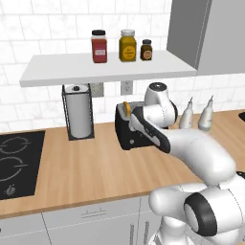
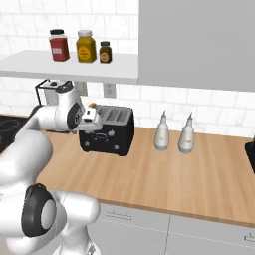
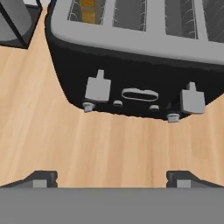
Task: Start the toaster. Once the lever pops up, take the bread to the plate on the dining counter.
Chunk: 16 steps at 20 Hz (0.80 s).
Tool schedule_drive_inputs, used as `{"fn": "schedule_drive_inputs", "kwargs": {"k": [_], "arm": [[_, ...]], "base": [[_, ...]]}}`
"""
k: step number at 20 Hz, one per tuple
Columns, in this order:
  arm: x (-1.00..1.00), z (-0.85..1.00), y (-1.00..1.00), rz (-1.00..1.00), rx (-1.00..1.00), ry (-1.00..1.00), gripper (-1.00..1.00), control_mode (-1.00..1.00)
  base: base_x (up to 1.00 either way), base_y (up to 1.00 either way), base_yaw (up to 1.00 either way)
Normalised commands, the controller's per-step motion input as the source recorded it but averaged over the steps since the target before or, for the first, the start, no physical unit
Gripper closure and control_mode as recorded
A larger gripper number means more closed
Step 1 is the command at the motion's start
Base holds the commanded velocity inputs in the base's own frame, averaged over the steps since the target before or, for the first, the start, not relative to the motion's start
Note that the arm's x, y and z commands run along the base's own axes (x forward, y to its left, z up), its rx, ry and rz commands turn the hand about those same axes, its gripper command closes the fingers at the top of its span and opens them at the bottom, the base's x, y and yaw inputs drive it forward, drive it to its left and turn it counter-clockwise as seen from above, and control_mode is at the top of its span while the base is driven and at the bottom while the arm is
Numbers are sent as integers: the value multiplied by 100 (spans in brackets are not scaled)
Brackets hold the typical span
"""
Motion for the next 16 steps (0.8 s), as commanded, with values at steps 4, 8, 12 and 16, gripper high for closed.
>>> {"fn": "schedule_drive_inputs", "kwargs": {"k": [4,8,12,16], "arm": [[56,-2,26,0,0,0,-100,-100],[48,-8,10,0,3,0,-100,-100],[32,-9,0,0,1,0,-100,-100],[18,-13,1,-1,0,0,100,-100]], "base": [[0,0,0],[0,0,0],[0,0,0],[0,0,0]]}}
